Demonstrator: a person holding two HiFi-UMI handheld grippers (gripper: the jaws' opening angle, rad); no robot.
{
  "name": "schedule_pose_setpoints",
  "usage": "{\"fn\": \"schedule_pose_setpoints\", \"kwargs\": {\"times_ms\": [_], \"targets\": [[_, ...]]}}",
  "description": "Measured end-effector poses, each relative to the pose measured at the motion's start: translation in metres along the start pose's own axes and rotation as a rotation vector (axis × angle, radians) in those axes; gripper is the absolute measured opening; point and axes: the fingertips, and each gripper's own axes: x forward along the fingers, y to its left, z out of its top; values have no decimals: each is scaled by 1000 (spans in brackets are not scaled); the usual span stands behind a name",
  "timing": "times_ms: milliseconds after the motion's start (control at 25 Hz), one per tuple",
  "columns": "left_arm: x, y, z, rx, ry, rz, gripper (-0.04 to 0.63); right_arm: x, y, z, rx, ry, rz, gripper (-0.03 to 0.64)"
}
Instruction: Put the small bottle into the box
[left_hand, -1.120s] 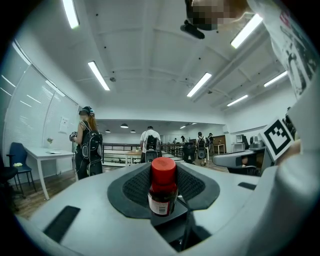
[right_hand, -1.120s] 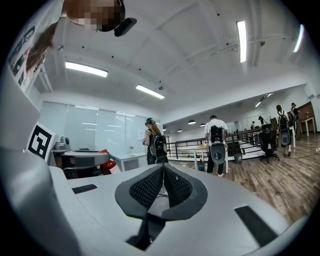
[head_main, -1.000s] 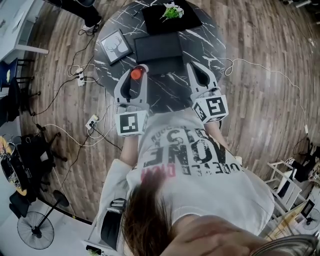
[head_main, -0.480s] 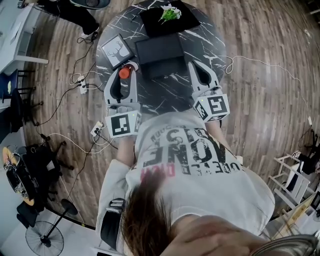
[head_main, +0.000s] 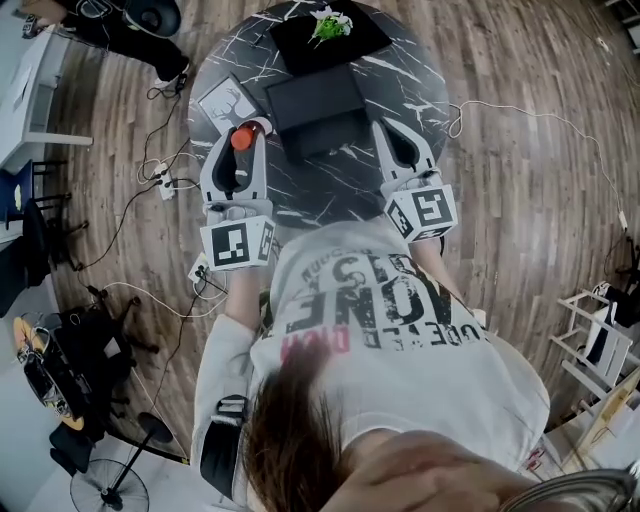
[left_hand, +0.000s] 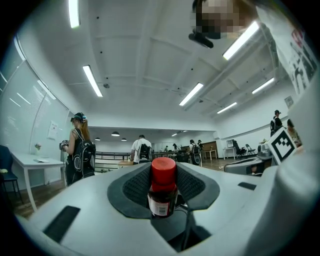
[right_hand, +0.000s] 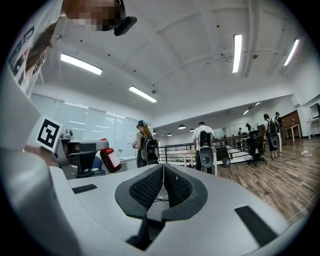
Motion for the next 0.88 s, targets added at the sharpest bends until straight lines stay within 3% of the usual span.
{"fn": "schedule_pose_setpoints", "kwargs": {"times_ms": [240,880], "targets": [[12,-9,-2,49,5,-63,140,-4,-3,-2,0,6,-31,3],[44,-21,-11,26,5,-149,141,-9,-18,-3,18,14,-90,3]]}}
